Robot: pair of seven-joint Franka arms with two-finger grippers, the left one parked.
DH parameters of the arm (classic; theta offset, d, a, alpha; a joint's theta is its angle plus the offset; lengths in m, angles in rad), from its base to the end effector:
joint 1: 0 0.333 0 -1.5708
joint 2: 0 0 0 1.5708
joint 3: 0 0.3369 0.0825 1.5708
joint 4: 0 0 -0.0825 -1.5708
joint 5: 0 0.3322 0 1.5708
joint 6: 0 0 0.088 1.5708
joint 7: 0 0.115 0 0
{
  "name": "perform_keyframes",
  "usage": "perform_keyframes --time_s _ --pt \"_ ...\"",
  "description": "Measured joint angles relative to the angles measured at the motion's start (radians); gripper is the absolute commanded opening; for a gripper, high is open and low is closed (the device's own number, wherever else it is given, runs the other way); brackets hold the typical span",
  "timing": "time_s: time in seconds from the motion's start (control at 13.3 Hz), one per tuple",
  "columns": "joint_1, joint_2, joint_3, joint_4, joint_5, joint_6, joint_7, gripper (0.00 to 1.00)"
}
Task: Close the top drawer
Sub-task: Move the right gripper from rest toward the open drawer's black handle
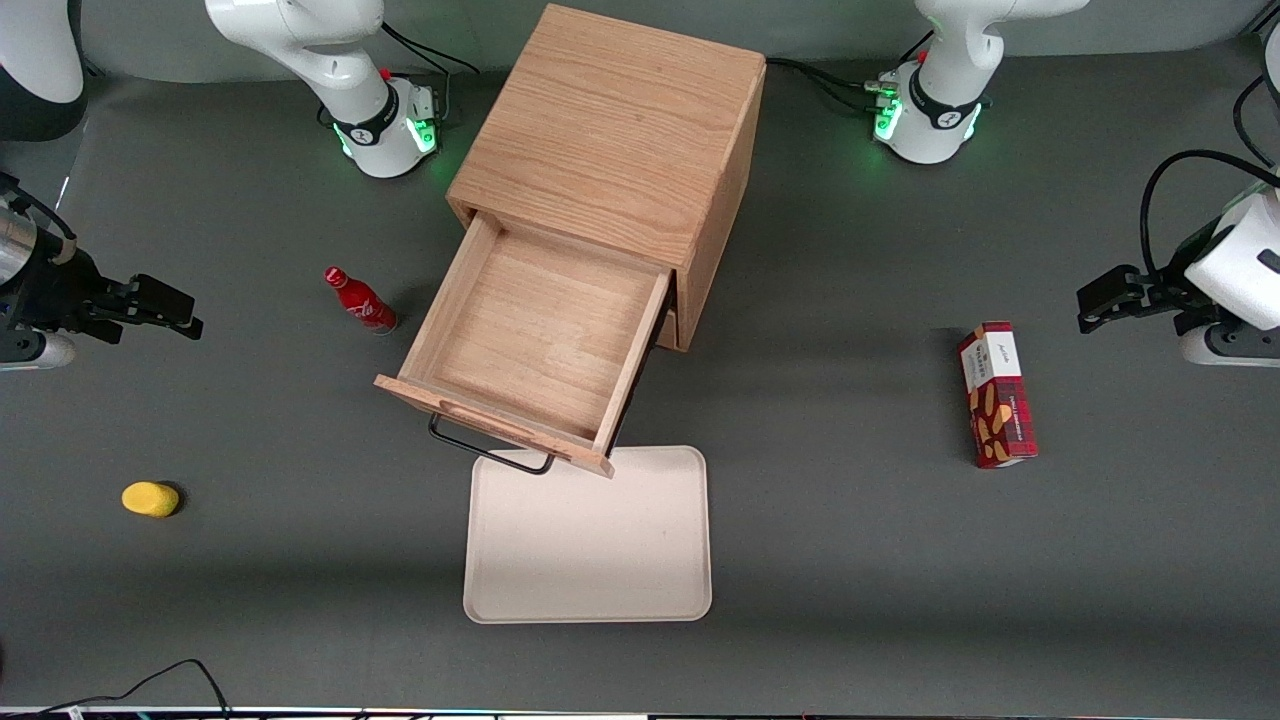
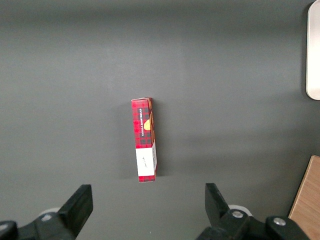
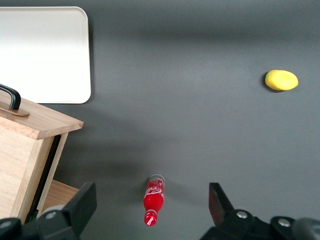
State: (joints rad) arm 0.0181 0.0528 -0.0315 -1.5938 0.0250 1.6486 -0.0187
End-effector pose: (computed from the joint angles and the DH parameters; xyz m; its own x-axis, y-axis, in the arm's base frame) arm 0.5259 -0.0039 0.6074 1.0000 0.0034 0.0024 0.0035 -0.9997 -0.0232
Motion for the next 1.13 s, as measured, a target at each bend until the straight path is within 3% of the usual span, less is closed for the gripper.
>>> perform_keyframes --time_s 1.13 --pt "0.004 0.021 0.0 0.058 0.012 0.002 0.0 1.0"
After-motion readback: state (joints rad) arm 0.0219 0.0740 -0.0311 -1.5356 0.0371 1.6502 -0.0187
